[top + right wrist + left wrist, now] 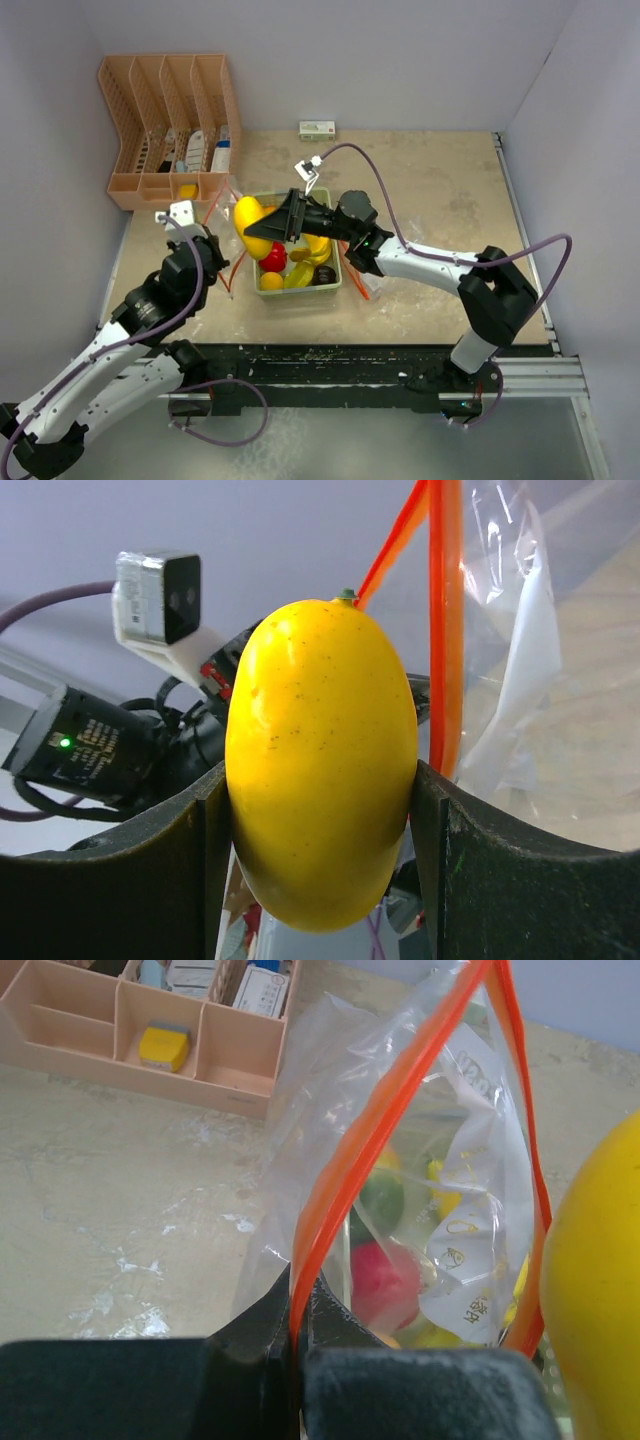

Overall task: Place the food in the zip-top bag and seal the zipper
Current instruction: Place the fake fruit in the zipper food storage bag.

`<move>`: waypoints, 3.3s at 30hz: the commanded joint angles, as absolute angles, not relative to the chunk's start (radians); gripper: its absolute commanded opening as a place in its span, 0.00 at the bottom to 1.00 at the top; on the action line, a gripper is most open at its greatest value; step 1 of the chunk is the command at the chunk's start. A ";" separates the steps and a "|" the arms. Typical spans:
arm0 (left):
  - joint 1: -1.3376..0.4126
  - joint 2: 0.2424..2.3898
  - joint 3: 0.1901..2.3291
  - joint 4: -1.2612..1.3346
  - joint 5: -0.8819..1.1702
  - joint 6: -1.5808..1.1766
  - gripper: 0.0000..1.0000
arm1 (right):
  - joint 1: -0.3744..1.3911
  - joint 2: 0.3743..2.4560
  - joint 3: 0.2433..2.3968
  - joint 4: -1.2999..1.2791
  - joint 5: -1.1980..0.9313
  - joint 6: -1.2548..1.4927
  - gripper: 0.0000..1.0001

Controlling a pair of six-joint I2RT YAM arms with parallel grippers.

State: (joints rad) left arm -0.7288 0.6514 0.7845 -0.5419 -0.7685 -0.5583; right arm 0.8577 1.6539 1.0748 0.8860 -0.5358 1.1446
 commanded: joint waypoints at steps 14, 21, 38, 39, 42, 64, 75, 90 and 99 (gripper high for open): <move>-0.726 0.631 0.778 -0.442 -0.713 -0.546 0.00 | 0.937 1.702 1.135 1.011 -0.482 1.223 0.37; -0.726 0.572 0.816 -0.492 -0.695 -0.567 0.00 | 0.937 1.697 1.060 0.908 -0.344 1.212 0.35; -0.727 0.647 0.805 -0.393 -0.542 -0.604 0.00 | 0.990 1.714 1.374 0.299 -0.005 0.909 0.42; -0.726 0.652 0.804 -0.381 -0.528 -0.609 0.00 | 0.994 1.721 1.402 0.273 0.022 0.909 0.44; -0.727 0.662 0.806 -0.354 -0.497 -0.616 0.00 | 1.015 1.731 1.450 0.177 0.106 0.903 0.54; -0.727 0.659 0.803 -0.337 -0.515 -0.642 0.00 | 1.080 1.793 1.640 -0.395 0.531 0.763 1.00; -0.726 0.722 0.915 -0.652 -0.764 -0.641 0.00 | 1.081 1.471 1.341 0.140 -0.107 0.439 1.00; -0.726 0.670 0.926 -0.810 -0.887 -0.710 0.00 | 1.058 1.364 1.281 -0.072 0.345 0.533 0.99; -0.726 0.647 0.909 -0.805 -0.899 -0.688 0.00 | 1.040 1.578 1.350 -0.299 0.426 0.604 0.97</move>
State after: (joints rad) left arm -0.7223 0.6594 0.8997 -0.8204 -0.8700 -0.6807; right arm 1.0492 1.5116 1.2728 -0.1822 0.3492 0.5514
